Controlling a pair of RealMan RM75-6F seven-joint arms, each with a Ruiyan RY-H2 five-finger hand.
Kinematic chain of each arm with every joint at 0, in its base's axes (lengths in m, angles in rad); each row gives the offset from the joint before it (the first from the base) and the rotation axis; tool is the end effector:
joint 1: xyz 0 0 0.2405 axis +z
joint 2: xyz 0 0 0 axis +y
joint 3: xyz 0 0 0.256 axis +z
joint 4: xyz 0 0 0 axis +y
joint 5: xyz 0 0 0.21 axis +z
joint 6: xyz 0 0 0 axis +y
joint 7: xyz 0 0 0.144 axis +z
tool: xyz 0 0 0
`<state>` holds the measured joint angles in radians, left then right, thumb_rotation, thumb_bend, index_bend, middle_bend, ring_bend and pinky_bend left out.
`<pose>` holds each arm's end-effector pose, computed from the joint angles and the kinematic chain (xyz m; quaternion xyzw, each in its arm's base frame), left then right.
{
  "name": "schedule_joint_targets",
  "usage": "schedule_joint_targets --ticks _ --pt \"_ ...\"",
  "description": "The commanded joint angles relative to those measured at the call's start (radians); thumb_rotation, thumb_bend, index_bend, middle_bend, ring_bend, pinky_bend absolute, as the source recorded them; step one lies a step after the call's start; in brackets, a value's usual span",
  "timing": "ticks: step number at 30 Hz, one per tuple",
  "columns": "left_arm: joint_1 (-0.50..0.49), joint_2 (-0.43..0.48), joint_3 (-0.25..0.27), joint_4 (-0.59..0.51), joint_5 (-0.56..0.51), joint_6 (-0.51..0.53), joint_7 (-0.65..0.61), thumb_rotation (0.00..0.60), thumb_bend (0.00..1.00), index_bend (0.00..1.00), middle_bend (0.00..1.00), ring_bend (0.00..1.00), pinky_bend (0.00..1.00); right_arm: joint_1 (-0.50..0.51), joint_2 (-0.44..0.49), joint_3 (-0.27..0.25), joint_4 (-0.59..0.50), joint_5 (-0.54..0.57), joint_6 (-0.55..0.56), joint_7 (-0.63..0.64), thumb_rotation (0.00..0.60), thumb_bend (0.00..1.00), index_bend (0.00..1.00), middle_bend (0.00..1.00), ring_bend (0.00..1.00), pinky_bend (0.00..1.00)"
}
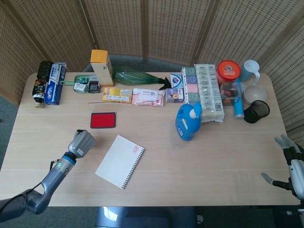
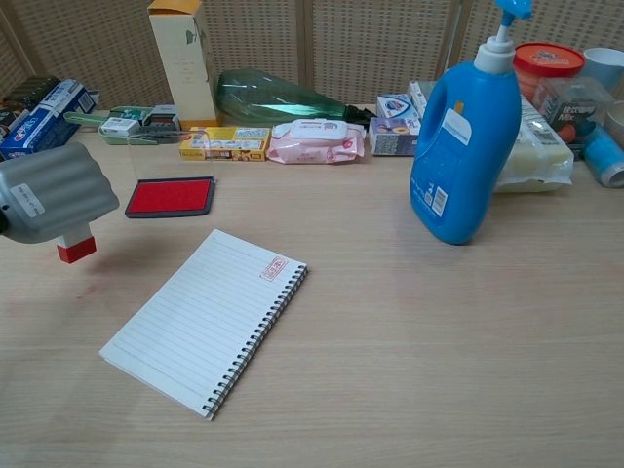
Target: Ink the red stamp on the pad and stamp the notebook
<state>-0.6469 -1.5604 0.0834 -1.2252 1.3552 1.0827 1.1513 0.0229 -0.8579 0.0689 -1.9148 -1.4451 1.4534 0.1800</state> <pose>-0.2399 0.3101 -0.0170 -0.8433 0.1045 -0.0698 0.5225 -0.2818 -0.1632 0.2106 0.5249 -0.4805 0.4252 0.5593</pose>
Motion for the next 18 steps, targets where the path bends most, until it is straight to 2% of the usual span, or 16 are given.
schedule_joint_targets --ticks 1,13,18 --pt "0.003 -0.005 -0.002 0.008 0.001 -0.005 -0.004 0.6 0.35 0.72 1.0 1.0 1.0 0.0 0.001 0.0 0.0 0.0 0.0 0.002 0.6 0.16 0.0 0.0 0.0 0.0" --pt "0.008 -0.03 -0.012 0.035 0.009 -0.024 0.002 0.6 0.35 0.72 1.0 1.0 1.0 0.0 0.004 -0.002 0.0 -0.002 0.0 0.009 0.6 0.16 0.0 0.0 0.0 0.0" --pt "0.011 -0.031 -0.018 0.026 0.002 -0.032 0.016 0.6 0.27 0.72 1.0 1.0 1.0 0.001 0.006 -0.003 0.0 -0.002 -0.001 0.013 0.6 0.16 0.0 0.0 0.0 0.0"
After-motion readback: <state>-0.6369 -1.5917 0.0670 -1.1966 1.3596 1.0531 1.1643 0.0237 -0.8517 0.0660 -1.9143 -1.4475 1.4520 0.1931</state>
